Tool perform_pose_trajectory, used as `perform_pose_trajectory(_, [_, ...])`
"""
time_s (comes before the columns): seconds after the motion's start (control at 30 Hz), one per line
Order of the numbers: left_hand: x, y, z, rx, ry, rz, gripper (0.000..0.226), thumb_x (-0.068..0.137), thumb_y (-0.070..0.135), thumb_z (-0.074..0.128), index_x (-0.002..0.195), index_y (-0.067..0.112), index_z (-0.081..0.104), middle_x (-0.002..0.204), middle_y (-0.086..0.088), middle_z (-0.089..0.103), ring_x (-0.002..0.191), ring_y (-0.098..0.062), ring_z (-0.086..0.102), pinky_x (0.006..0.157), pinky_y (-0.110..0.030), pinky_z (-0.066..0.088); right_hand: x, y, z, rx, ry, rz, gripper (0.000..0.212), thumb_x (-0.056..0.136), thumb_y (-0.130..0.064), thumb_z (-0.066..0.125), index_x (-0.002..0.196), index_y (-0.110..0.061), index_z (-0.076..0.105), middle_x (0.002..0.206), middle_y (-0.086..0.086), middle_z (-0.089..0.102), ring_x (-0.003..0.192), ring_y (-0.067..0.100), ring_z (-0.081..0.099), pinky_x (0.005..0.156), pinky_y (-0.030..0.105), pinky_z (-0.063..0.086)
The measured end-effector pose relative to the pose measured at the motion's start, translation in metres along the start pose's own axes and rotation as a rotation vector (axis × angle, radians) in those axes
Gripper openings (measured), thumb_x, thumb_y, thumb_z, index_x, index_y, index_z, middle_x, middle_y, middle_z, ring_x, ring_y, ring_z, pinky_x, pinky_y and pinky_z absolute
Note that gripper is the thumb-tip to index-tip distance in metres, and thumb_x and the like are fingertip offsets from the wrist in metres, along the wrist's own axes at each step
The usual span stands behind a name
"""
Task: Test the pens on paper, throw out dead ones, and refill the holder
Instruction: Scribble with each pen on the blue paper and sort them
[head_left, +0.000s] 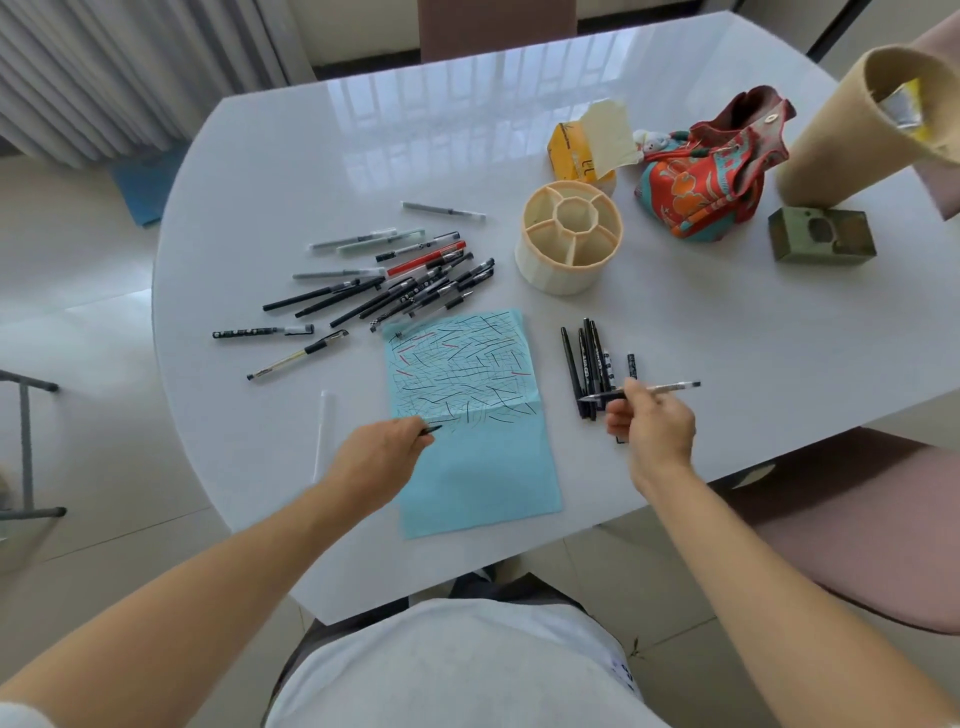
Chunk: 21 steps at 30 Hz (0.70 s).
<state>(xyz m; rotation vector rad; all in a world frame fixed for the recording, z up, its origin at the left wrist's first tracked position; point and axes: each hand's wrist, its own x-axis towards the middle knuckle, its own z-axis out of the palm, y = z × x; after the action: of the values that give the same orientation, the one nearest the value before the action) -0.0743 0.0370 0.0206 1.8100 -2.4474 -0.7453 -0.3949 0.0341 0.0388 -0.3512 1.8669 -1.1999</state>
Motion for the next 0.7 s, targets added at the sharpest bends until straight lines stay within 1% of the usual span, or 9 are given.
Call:
perform_pose_trajectory(0.07, [-0.002, -0.008, 0.002, -0.041, 0.007, 0.079, 0.022, 0.102, 0.032, 0.048, 0.102, 0.015, 0.062, 0.093, -0.002, 0.068, 0.089, -0.029, 0.063, 0.074, -0.039, 0.049, 0.002, 0.000, 0.001, -0.119, -0.119, -0.097, 0.012, 0.095, -0.019, 0.067, 0.086, -0.012, 0.071, 0.066, 0.005, 0.073, 0.054, 0.017, 0.067, 0.052, 0.029, 0.057])
perform_pose_trajectory(0.13, [0.002, 0.000, 0.008, -0.080, 0.026, 0.235, 0.020, 0.101, 0.030, 0.051, 0.100, 0.014, 0.064, 0.104, -0.002, 0.068, 0.103, -0.027, 0.061, 0.086, -0.038, 0.049, -0.004, 0.008, 0.013, -0.218, -0.240, -0.189, 0.010, 0.096, -0.017, 0.067, 0.089, -0.019, 0.073, 0.073, 0.004, 0.077, 0.062, 0.018, 0.072, 0.062, 0.033, 0.061])
perform_pose_trajectory(0.2, [0.010, 0.008, 0.016, -0.069, 0.002, 0.308, 0.020, 0.102, 0.030, 0.052, 0.101, 0.015, 0.065, 0.129, -0.004, 0.063, 0.128, -0.027, 0.052, 0.105, -0.039, 0.043, -0.005, 0.016, 0.025, -0.357, -0.294, -0.278, 0.015, 0.095, -0.017, 0.066, 0.087, -0.028, 0.073, 0.076, -0.003, 0.078, 0.066, 0.016, 0.075, 0.071, 0.037, 0.062])
perform_pose_trajectory(0.27, [0.013, 0.009, 0.025, -0.033, -0.078, 0.275, 0.024, 0.103, 0.034, 0.048, 0.106, 0.017, 0.065, 0.150, -0.003, 0.047, 0.145, -0.025, 0.034, 0.116, -0.041, 0.033, -0.005, 0.022, 0.031, -0.486, -0.317, -0.355, 0.020, 0.093, -0.020, 0.064, 0.083, -0.036, 0.071, 0.073, -0.011, 0.076, 0.068, 0.011, 0.075, 0.075, 0.035, 0.062])
perform_pose_trajectory(0.4, [0.011, 0.006, 0.037, 0.043, -0.156, 0.242, 0.030, 0.104, 0.038, 0.044, 0.112, 0.017, 0.064, 0.160, -0.001, 0.032, 0.151, -0.025, 0.019, 0.120, -0.042, 0.025, -0.006, 0.029, 0.036, -0.635, -0.343, -0.436, 0.014, 0.093, -0.023, 0.063, 0.090, -0.028, 0.076, 0.080, -0.006, 0.076, 0.075, 0.018, 0.075, 0.075, 0.038, 0.061])
perform_pose_trajectory(0.47, [0.011, 0.005, 0.039, 0.060, -0.157, 0.248, 0.030, 0.104, 0.038, 0.043, 0.111, 0.018, 0.064, 0.161, 0.000, 0.030, 0.152, -0.024, 0.016, 0.120, -0.042, 0.024, -0.005, 0.029, 0.035, -0.669, -0.350, -0.476, 0.016, 0.092, -0.026, 0.060, 0.088, -0.029, 0.075, 0.076, -0.010, 0.074, 0.071, 0.008, 0.072, 0.070, 0.030, 0.058])
perform_pose_trajectory(0.53, [0.011, 0.006, 0.039, 0.057, -0.164, 0.235, 0.030, 0.104, 0.038, 0.043, 0.111, 0.018, 0.064, 0.161, 0.001, 0.029, 0.152, -0.023, 0.015, 0.120, -0.042, 0.024, -0.004, 0.027, 0.032, -0.719, -0.339, -0.511, 0.017, 0.087, -0.031, 0.055, 0.076, -0.034, 0.068, 0.064, -0.015, 0.067, 0.064, 0.000, 0.065, 0.061, 0.020, 0.049])
perform_pose_trajectory(0.6, [0.012, 0.007, 0.039, 0.054, -0.165, 0.225, 0.030, 0.104, 0.038, 0.043, 0.110, 0.019, 0.065, 0.161, 0.002, 0.029, 0.152, -0.023, 0.016, 0.120, -0.042, 0.024, -0.003, 0.027, 0.027, -0.754, -0.327, -0.505, 0.019, 0.083, -0.032, 0.052, 0.069, -0.032, 0.065, 0.060, -0.010, 0.066, 0.061, 0.005, 0.063, 0.057, 0.021, 0.047])
perform_pose_trajectory(0.7, [0.012, 0.008, 0.039, 0.039, -0.164, 0.221, 0.029, 0.104, 0.038, 0.044, 0.110, 0.019, 0.066, 0.161, 0.003, 0.029, 0.152, -0.023, 0.016, 0.120, -0.041, 0.025, -0.005, 0.028, 0.022, -0.746, -0.328, -0.500, 0.019, 0.085, -0.030, 0.055, 0.070, -0.035, 0.065, 0.063, -0.006, 0.069, 0.062, 0.012, 0.067, 0.060, 0.026, 0.053])
